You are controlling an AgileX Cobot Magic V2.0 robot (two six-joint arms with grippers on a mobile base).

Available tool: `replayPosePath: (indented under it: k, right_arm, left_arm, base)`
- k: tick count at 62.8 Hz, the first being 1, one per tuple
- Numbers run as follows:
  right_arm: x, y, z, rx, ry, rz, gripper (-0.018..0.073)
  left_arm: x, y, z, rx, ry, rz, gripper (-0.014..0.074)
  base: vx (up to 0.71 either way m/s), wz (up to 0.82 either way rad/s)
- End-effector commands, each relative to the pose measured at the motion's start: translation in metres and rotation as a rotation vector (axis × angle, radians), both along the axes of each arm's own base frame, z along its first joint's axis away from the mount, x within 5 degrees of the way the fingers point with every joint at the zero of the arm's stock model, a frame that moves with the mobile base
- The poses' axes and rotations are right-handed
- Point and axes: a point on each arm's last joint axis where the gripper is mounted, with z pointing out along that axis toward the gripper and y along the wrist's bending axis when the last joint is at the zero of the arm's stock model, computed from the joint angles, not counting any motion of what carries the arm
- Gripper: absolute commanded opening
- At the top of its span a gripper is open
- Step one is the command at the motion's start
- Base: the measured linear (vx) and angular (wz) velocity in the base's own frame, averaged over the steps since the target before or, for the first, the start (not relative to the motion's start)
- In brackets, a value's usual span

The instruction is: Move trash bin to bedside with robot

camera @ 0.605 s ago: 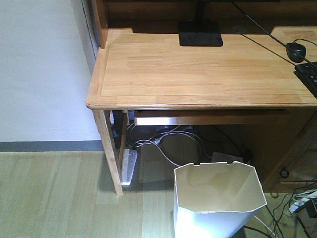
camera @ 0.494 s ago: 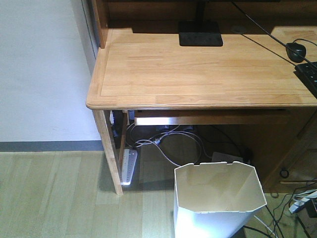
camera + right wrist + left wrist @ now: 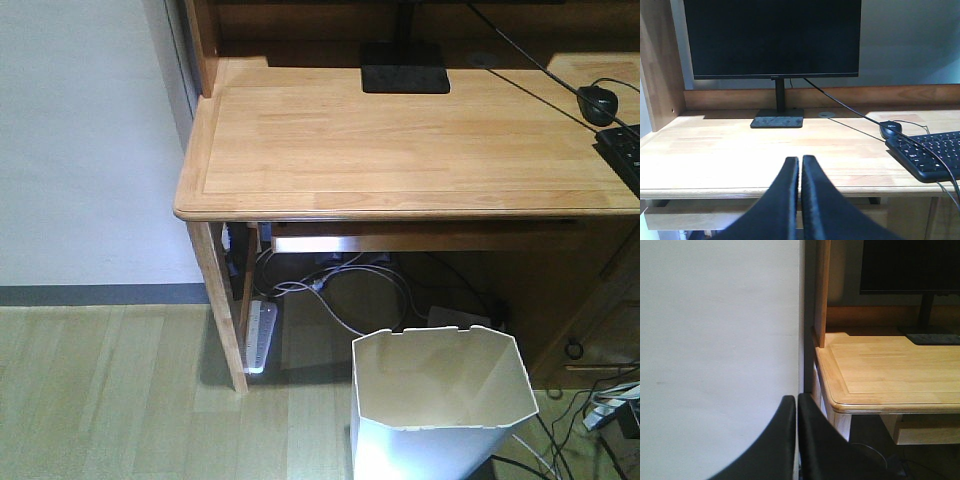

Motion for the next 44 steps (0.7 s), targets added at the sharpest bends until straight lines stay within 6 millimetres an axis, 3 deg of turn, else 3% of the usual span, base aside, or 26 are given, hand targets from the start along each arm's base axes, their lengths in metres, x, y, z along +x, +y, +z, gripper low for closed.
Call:
replayPosePath:
  k: [1,19,31,44]
  right_arm:
    - [0.0,0.0,0.001,-0.008,-0.067,0.004,-0.0011]
    - [-0.002,0.0,0.013,0.024,-0.165,0.007,-0.0011]
    - [-0.004,0.001,0.046,-0.003,-0.263,0.007,-0.0011]
    - [0.018,0.001,0.081,-0.012,-0.167,0.006,-0.0011]
  left_arm:
    - [0.001,0.0,-0.002,-0.017,-0.054,-0.002,-0.0006]
    - [0.001,0.0,-0.002,-0.017,-0.054,-0.002,-0.0006]
    - [0.001,0.0,-0.002,-0.017,-0.054,-0.002,-0.0006]
    - [0.001,0.0,-0.002,-0.017,-0.054,-0.002,-0.0006]
  base:
    - [0.0,0.0]
    - [0.0,0.0]
    - [0.0,0.0]
    - [0.0,0.0]
